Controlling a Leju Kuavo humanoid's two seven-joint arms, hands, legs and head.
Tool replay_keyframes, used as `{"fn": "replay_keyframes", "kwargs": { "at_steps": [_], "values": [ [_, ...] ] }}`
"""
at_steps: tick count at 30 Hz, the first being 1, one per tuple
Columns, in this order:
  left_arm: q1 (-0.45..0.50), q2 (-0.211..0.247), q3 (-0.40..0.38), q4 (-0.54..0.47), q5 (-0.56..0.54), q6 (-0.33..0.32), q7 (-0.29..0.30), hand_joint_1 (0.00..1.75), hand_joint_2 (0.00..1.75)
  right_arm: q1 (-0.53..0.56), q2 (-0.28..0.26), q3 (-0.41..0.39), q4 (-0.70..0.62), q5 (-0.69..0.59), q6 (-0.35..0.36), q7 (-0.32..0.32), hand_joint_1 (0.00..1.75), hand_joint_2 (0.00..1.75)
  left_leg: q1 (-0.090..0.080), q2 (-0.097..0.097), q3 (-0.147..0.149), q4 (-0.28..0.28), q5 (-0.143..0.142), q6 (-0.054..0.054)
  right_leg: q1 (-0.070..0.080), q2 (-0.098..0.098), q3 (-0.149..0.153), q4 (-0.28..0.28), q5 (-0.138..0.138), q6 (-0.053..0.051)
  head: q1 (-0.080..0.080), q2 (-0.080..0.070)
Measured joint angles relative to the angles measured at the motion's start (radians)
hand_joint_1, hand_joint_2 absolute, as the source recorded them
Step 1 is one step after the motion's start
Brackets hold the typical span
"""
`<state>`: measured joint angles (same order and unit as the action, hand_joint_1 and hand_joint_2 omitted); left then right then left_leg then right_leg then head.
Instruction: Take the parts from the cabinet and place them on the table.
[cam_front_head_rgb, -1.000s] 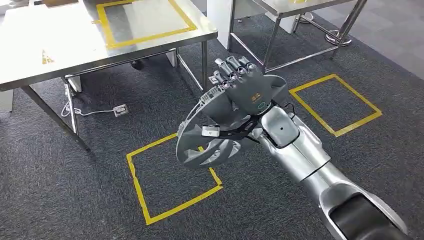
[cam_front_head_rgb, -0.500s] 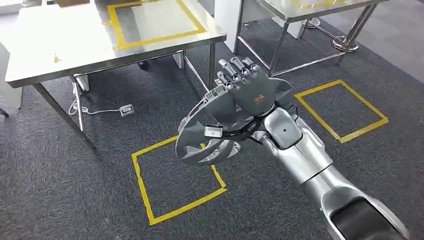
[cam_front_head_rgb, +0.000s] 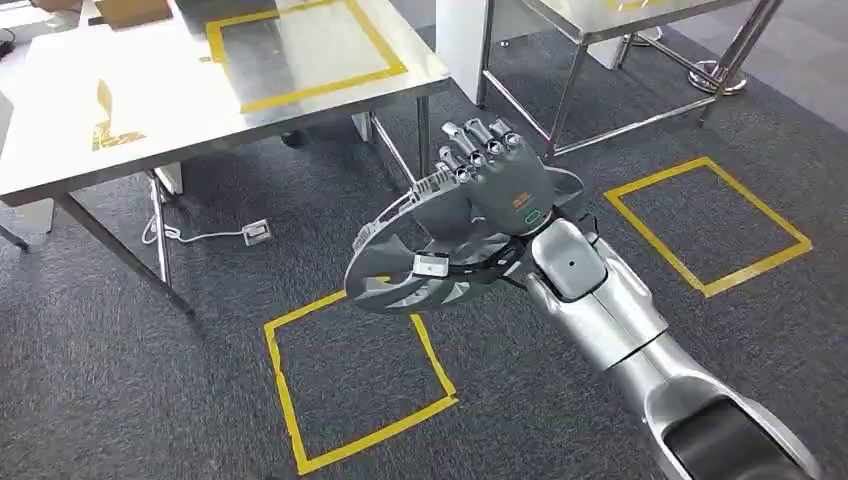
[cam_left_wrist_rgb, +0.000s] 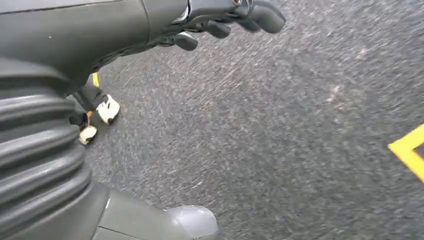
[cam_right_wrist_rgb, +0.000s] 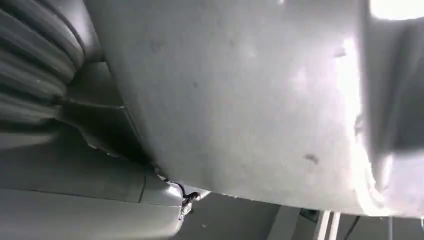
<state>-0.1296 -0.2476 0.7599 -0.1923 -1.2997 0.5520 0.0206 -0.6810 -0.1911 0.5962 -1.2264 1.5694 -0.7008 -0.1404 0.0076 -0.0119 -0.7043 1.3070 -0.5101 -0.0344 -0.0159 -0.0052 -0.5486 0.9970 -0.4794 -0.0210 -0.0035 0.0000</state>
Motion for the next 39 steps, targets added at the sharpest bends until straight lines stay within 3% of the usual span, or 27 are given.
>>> {"fn": "replay_keyframes", "kwargs": {
  "at_steps": [2, 3, 4, 5, 7, 9, 10, 11, 13, 15, 17, 18, 20, 21, 22, 23, 24, 25, 28, 29, 32, 33, 34, 36, 37, 38, 39],
  "values": [
    [0.007, 0.0, 0.0, 0.0, 0.0, -0.002, 0.0, 0.0, 1.75, 0.003, 0.0, 0.0, 0.0, 0.0, 0.0, 0.0, 1.75, 1.75, 0.0, 0.0, -0.059, 0.01, -0.115, 0.004, 0.0, 0.001, 0.046, -0.005, -0.035, -0.002, 0.0, 0.0],
    [0.009, 0.0, 0.0, 0.001, 0.0, -0.002, 0.0, 0.0, 1.75, 0.003, 0.0, 0.0, 0.0, 0.0, 0.0, 0.0, 1.75, 1.75, 0.0, 0.001, -0.07, -0.023, -0.148, 0.007, 0.0, 0.002, 0.071, -0.006, -0.054, -0.001, -0.001, 0.0],
    [0.009, 0.0, 0.001, 0.001, 0.0, -0.002, 0.0, 0.0, 1.75, 0.003, 0.0, 0.0, 0.0, 0.0, 0.0, 0.0, 1.75, 1.75, 0.0, 0.003, -0.072, -0.075, -0.142, 0.01, 0.0, 0.002, 0.098, -0.007, -0.074, 0.001, 0.0, 0.0],
    [0.011, 0.0, 0.001, 0.001, 0.001, -0.002, -0.001, 0.0, 1.75, 0.004, 0.0, 0.0, 0.001, 0.0, 0.001, 0.0, 1.75, 1.75, 0.0, 0.005, -0.071, -0.145, -0.077, 0.014, 0.0, 0.002, 0.126, -0.008, -0.097, 0.005, -0.001, 0.0],
    [0.021, 0.0, 0.001, 0.006, 0.004, -0.002, -0.003, 0.0, 1.75, 0.007, 0.001, 0.001, 0.011, 0.0, 0.001, -0.001, 1.75, 1.75, -0.005, 0.019, -0.072, -0.305, 0.225, 0.019, 0.007, 0.005, 0.161, 0.0, -0.144, 0.014, -0.004, 0.0],
    [0.02, -0.001, 0.002, 0.004, 0.007, -0.005, -0.003, 0.0, 1.75, 0.007, 0.003, 0.001, 0.011, 0.002, 0.008, -0.003, 1.75, 1.75, -0.012, 0.019, -0.054, -0.274, 0.199, 0.032, 0.009, 0.007, 0.201, -0.03, -0.176, 0.028, -0.001, 0.0],
    [0.015, -0.001, 0.001, 0.002, 0.006, -0.005, -0.005, 0.0, 1.75, 0.0, 0.003, -0.002, 0.011, 0.0, 0.008, -0.002, 1.75, 1.75, -0.01, 0.018, -0.046, -0.274, 0.182, 0.042, 0.006, 0.01, 0.207, -0.011, -0.154, 0.035, -0.001, 0.0],
    [0.005, -0.002, 0.002, 0.002, 0.006, -0.005, -0.005, 0.0, 1.75, -0.012, 0.005, -0.002, 0.011, 0.0, 0.008, -0.002, 1.75, 1.75, -0.01, 0.012, -0.027, -0.271, 0.171, 0.053, 0.005, 0.01, 0.181, 0.044, -0.12, 0.038, -0.002, 0.0],
    [0.001, 0.0, 0.002, -0.001, 0.006, -0.004, -0.007, 0.0, 1.75, -0.017, 0.005, -0.002, 0.009, -0.002, 0.005, -0.002, 1.75, 1.75, -0.004, 0.008, 0.009, -0.28, 0.138, 0.062, 0.001, 0.009, 0.06, 0.231, -0.05, 0.045, 0.002, 0.0],
    [0.0, 0.0, 0.002, -0.001, 0.006, -0.005, -0.007, 0.0, 1.75, -0.008, 0.005, -0.002, 0.011, -0.001, 0.004, -0.003, 1.75, 1.75, -0.002, 0.003, 0.057, -0.288, 0.103, 0.068, 0.0, 0.009, -0.051, 0.328, -0.114, 0.055, 0.003, 0.0],
    [0.006, -0.001, 0.002, 0.0, 0.006, -0.005, -0.006, 0.0, 1.75, 0.003, 0.005, -0.002, 0.011, 0.0, 0.004, -0.003, 1.75, 1.75, -0.001, -0.005, 0.112, -0.296, 0.073, 0.067, 0.0, 0.008, -0.126, 0.318, -0.232, 0.058, 0.007, 0.0],
    [0.009, -0.002, 0.002, 0.0, 0.001, -0.005, -0.008, 0.0, 1.75, 0.003, 0.005, -0.002, 0.011, 0.0, 0.006, -0.004, 1.75, 1.75, -0.001, -0.011, 0.139, -0.3, 0.054, 0.065, 0.0, 0.008, -0.153, 0.285, -0.266, 0.055, 0.007, 0.0],
    [0.009, -0.003, 0.002, 0.002, -0.008, -0.005, -0.016, 0.0, 1.75, 0.004, 0.003, -0.002, 0.012, -0.001, 0.011, -0.006, 1.75, 1.75, -0.001, -0.022, 0.186, -0.301, 0.015, 0.058, 0.005, 0.008, -0.187, 0.168, -0.23, 0.044, 0.008, 0.0],
    [0.009, -0.003, 0.002, 0.002, -0.01, -0.005, -0.019, 0.0, 1.75, 0.007, 0.003, -0.002, 0.013, -0.001, 0.011, -0.008, 1.75, 1.75, -0.001, -0.023, 0.204, -0.301, -0.003, 0.056, 0.01, 0.008, -0.195, 0.095, -0.092, 0.033, 0.008, 0.0],
    [0.013, -0.005, 0.002, 0.006, -0.01, -0.006, -0.021, 0.0, 1.75, 0.014, 0.002, -0.002, 0.017, 0.0, 0.013, -0.008, 1.75, 1.75, -0.002, -0.027, 0.218, -0.297, -0.02, 0.054, 0.014, 0.01, -0.205, 0.02, 0.082, 0.025, 0.008, 0.0],
    [0.012, -0.005, 0.002, 0.006, -0.011, -0.006, -0.022, 0.0, 1.75, 0.015, -0.002, -0.002, 0.02, 0.0, 0.016, -0.009, 1.75, 1.75, -0.008, -0.038, 0.222, -0.296, -0.039, 0.044, 0.021, 0.014, -0.192, -0.017, 0.172, 0.022, 0.014, 0.0],
    [0.01, -0.005, 0.002, 0.006, -0.011, -0.007, -0.021, 0.0, 1.75, 0.017, -0.002, -0.002, 0.02, 0.001, 0.017, -0.011, 1.75, 1.75, -0.01, -0.04, 0.232, -0.3, -0.059, 0.041, 0.02, 0.017, -0.185, -0.007, 0.191, 0.021, 0.012, 0.0],
    [0.009, -0.005, 0.002, 0.005, -0.012, -0.007, -0.022, 0.0, 1.75, 0.012, -0.002, -0.003, 0.019, 0.0, 0.017, -0.01, 1.75, 1.75, -0.011, -0.04, 0.246, -0.282, -0.054, 0.036, 0.014, 0.018, -0.183, -0.005, 0.178, 0.017, 0.011, 0.0],
    [0.001, -0.003, 0.002, 0.003, -0.012, -0.007, -0.023, 0.0, 1.75, -0.004, 0.005, -0.003, 0.018, -0.001, 0.015, -0.009, 1.75, 1.75, -0.01, -0.013, 0.183, -0.165, -0.027, 0.019, 0.012, 0.015, -0.154, -0.007, 0.157, -0.002, 0.009, 0.0],
    [-0.001, -0.003, 0.001, 0.003, -0.013, -0.007, -0.023, 0.0, 1.75, -0.004, 0.005, -0.003, 0.018, 0.0, 0.015, -0.011, 1.75, 1.75, -0.009, -0.004, 0.146, -0.105, -0.046, 0.014, 0.012, 0.015, -0.145, -0.007, 0.148, -0.007, 0.008, 0.0],
    [0.0, -0.002, 0.001, 0.003, -0.017, -0.007, -0.022, 0.0, 1.75, -0.003, 0.005, -0.003, 0.018, 0.0, 0.015, -0.013, 1.75, 1.75, -0.005, 0.0, 0.046, 0.009, -0.174, 0.006, 0.011, 0.015, -0.126, -0.002, 0.124, -0.009, 0.008, 0.0],
    [0.0, -0.002, 0.001, 0.003, -0.019, -0.007, -0.022, 0.0, 1.75, -0.003, 0.005, -0.003, 0.018, 0.0, 0.015, -0.011, 1.75, 1.75, -0.004, 0.001, 0.037, -0.005, -0.17, 0.007, 0.011, 0.015, -0.121, 0.001, 0.116, -0.008, 0.008, 0.0],
    [0.0, -0.002, 0.001, 0.003, -0.019, -0.007, -0.022, 0.0, 1.75, -0.003, 0.005, -0.003, 0.018, 0.0, 0.015, -0.009, 1.75, 1.75, -0.003, 0.001, 0.043, -0.049, -0.128, 0.007, 0.011, 0.016, -0.115, 0.006, 0.108, -0.007, 0.008, 0.0],
    [0.0, -0.001, 0.0, 0.002, -0.019, -0.007, -0.022, 0.0, 1.75, -0.004, 0.005, -0.003, 0.018, 0.0, 0.015, -0.002, 1.75, 1.75, 0.0, 0.004, 0.093, -0.216, 0.019, 0.005, 0.007, 0.015, -0.101, 0.017, 0.091, 0.0, 0.008, 0.0],
    [0.001, -0.002, 0.0, 0.003, -0.019, -0.007, -0.022, 0.0, 1.75, -0.006, 0.004, -0.003, 0.018, 0.0, 0.015, 0.0, 1.75, 1.75, 0.001, 0.009, 0.099, -0.265, 0.046, 0.006, 0.009, 0.015, -0.1, 0.022, 0.086, 0.006, 0.008, 0.0],
    [-0.001, -0.002, 0.0, 0.003, -0.019, -0.007, -0.022, 0.0, 1.75, -0.007, 0.004, -0.003, 0.018, 0.0, 0.016, 0.0, 1.75, 1.75, -0.002, 0.01, 0.096, -0.269, 0.009, 0.024, 0.012, 0.017, -0.102, 0.027, 0.084, 0.012, 0.007, 0.0],
    [-0.001, -0.002, -0.001, 0.003, -0.019, -0.007, -0.022, 0.0, 1.75, -0.008, 0.004, -0.003, 0.019, 0.001, 0.016, 0.0, 1.75, 1.75, -0.004, 0.009, 0.1, -0.266, 0.027, 0.032, 0.012, 0.017, -0.105, 0.025, 0.08, 0.019, 0.008, 0.0]
  ]
}}
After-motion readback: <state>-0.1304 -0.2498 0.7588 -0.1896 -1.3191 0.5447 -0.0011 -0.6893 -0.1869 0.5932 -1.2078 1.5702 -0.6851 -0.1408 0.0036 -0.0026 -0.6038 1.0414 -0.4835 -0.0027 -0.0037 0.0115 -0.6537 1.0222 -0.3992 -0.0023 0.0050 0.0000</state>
